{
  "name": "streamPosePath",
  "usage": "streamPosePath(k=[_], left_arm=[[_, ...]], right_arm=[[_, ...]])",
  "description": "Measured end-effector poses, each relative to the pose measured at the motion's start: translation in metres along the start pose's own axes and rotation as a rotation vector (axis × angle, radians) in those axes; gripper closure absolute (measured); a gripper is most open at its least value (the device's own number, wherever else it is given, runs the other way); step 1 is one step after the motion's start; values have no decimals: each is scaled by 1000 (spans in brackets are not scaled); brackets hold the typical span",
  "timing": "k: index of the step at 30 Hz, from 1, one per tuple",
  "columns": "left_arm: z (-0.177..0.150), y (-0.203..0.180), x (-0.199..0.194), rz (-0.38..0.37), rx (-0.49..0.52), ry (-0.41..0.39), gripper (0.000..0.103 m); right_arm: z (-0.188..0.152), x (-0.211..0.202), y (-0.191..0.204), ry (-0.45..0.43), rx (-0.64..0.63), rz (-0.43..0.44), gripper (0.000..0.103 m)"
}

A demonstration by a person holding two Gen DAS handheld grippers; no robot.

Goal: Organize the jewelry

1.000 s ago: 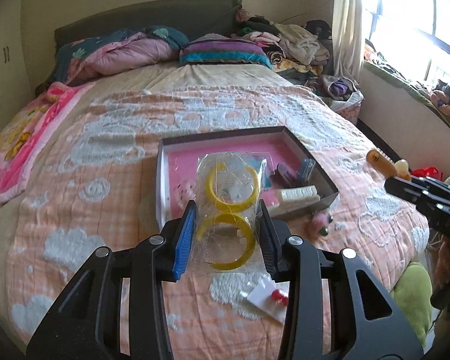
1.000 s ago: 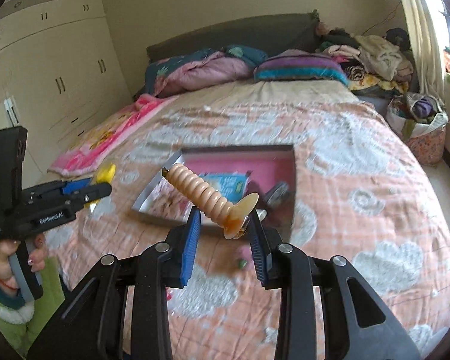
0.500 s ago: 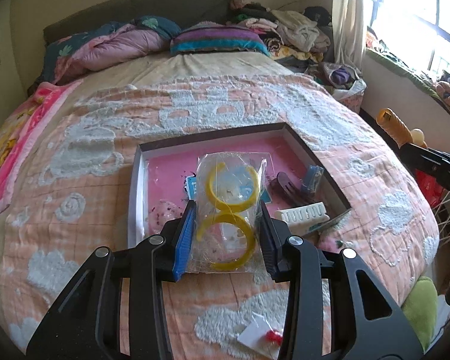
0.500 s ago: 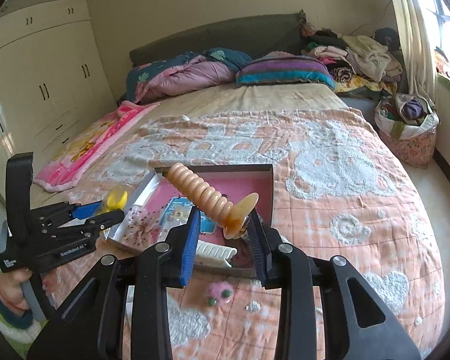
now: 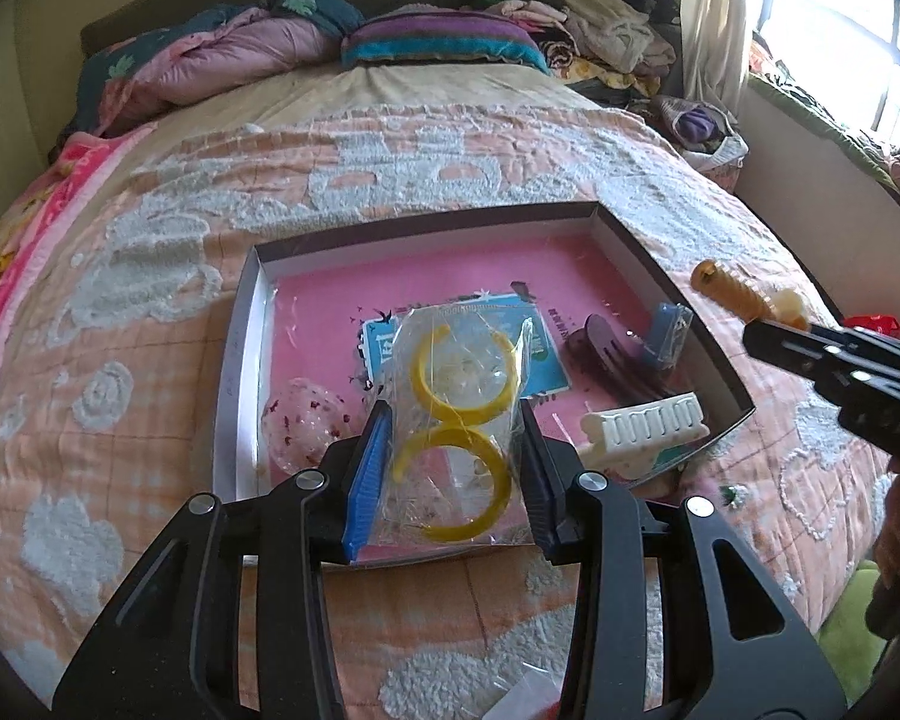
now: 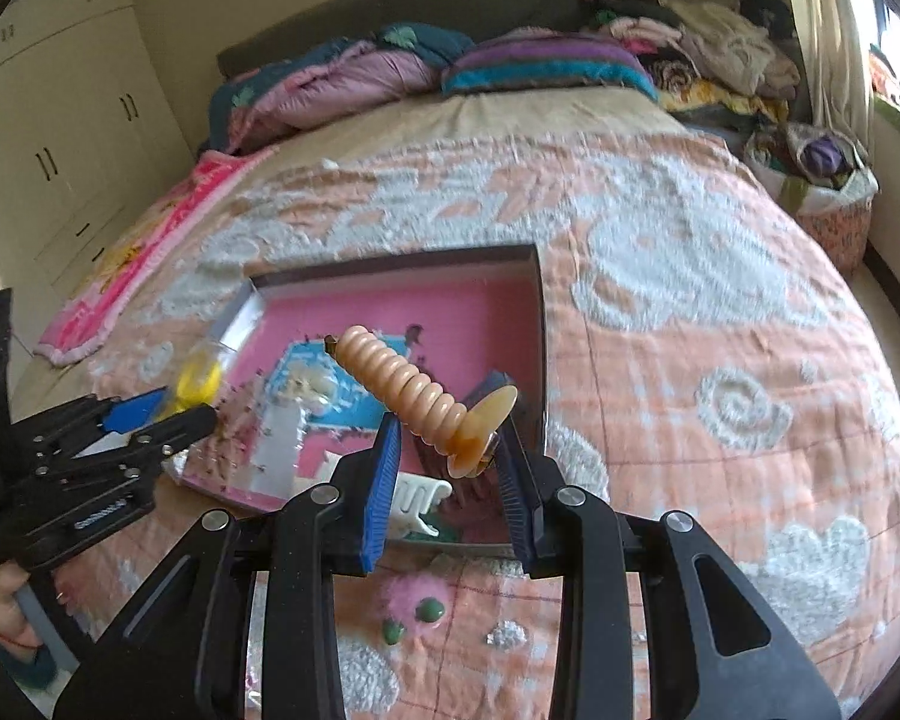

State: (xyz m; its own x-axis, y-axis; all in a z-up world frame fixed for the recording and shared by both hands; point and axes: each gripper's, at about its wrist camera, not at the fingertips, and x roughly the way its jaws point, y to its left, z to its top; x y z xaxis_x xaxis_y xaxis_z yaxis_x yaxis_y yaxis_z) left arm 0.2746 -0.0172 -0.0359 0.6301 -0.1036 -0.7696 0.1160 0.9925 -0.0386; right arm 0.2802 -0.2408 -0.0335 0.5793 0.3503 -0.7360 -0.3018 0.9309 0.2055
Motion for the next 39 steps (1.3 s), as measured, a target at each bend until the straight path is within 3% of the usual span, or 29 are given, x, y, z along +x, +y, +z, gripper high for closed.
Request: streamPosePath(k=[3,6,12,14,19,29,39], left_arm=[[-1,1,5,1,0,9,71],[-2,1,7,3,0,13,71],[-3,1,5,4,2,7,66],[-3,0,2,8,0,1,55],[0,-4,-14,13,1,-27,42],[-1,-16,-64,8,8,-101,13],[-15,-25,-105,-3,20,-153,10]], right_arm=[[-3,10,0,23,10,7,70],[-6,10,0,21,27,6,50],[-9,-19,-1,-31,31,-5,36],[-10,-33,-2,-60,27,-12,30],[-16,-69,1,-125,-1,-37,18],[-32,-132,12,-237,-28,-39,8],[-44,-176,26,-301,-47,-22,6]])
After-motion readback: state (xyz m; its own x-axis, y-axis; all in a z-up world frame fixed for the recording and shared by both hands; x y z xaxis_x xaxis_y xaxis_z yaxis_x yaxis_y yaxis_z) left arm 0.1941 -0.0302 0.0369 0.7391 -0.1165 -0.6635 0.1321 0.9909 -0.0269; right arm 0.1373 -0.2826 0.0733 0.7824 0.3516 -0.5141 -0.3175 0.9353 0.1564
